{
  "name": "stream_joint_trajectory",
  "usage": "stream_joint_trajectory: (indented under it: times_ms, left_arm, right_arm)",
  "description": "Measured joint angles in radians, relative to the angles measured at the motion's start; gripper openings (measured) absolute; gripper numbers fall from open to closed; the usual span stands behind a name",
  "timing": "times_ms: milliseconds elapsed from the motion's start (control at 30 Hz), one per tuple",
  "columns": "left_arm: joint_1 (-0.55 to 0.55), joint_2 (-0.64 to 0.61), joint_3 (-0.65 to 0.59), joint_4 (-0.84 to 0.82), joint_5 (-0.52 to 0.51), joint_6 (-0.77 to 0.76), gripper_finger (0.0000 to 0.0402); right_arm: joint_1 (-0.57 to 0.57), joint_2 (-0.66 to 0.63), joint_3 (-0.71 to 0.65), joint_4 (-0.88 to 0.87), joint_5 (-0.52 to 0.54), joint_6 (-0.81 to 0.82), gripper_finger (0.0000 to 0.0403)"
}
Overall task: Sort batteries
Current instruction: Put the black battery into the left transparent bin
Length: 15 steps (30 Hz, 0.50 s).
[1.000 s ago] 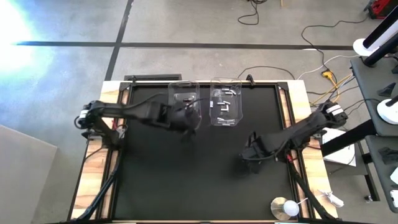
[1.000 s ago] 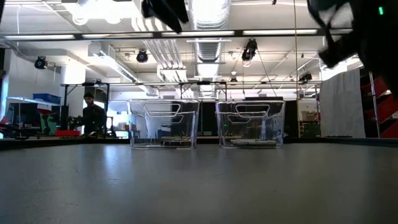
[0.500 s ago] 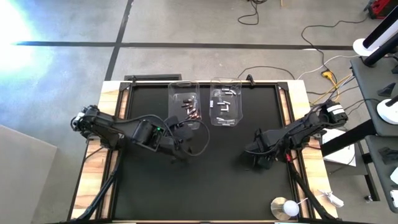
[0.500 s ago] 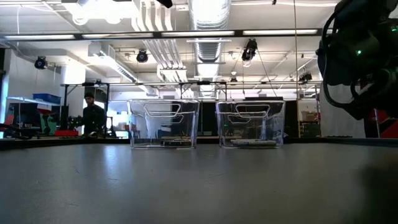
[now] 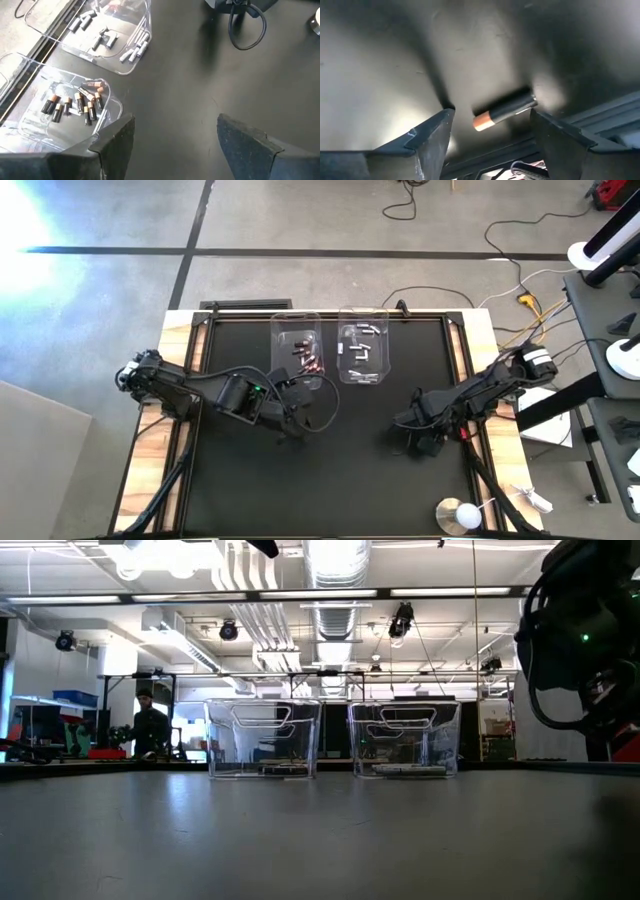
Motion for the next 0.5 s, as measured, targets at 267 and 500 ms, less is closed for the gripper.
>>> stream_joint_trajectory:
  times_ms: [267,500]
  left_arm:
    - [0.0,0.0,0.0,-0.003,0.001,0.002,0.026]
    - [0.0,-0.001,0.0,-0.003,0.027,0.077,0.0254]
  right_arm:
    - [0.0,-0.017,-0.033,0.082,-0.045,-0.033,0.0231]
    - [0.001,-0.017,-0.03,0.09,-0.041,-0.048,0.0183]
